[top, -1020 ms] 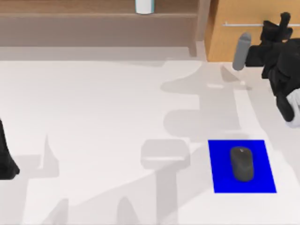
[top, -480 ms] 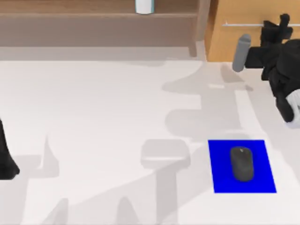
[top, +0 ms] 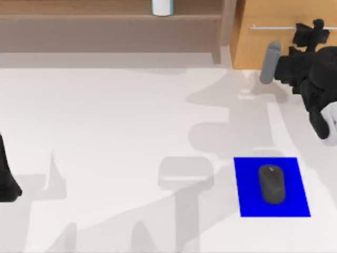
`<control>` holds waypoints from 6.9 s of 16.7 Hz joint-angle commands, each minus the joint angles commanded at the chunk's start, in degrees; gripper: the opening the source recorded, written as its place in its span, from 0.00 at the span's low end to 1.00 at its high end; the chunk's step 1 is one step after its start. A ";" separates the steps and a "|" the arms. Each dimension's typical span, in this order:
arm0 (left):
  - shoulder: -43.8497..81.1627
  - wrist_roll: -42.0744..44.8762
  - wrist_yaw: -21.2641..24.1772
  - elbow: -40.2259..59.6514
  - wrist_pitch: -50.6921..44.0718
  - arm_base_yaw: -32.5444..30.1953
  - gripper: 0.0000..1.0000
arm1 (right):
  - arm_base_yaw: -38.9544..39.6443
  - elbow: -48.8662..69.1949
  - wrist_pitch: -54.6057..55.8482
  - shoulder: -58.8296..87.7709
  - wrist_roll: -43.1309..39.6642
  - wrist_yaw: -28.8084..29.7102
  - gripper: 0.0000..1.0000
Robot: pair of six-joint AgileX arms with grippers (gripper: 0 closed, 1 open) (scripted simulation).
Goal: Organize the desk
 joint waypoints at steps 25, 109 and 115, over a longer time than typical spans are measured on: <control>0.00 0.00 0.00 0.00 0.00 0.00 1.00 | 1.53 -12.71 5.55 -3.97 0.61 1.24 1.00; 0.00 0.00 0.00 0.00 0.00 0.00 1.00 | 33.81 32.65 -35.14 -3.37 89.13 32.85 0.00; 0.00 0.00 0.00 0.00 0.00 0.00 1.00 | 36.83 13.63 -33.71 -18.58 93.22 28.01 0.00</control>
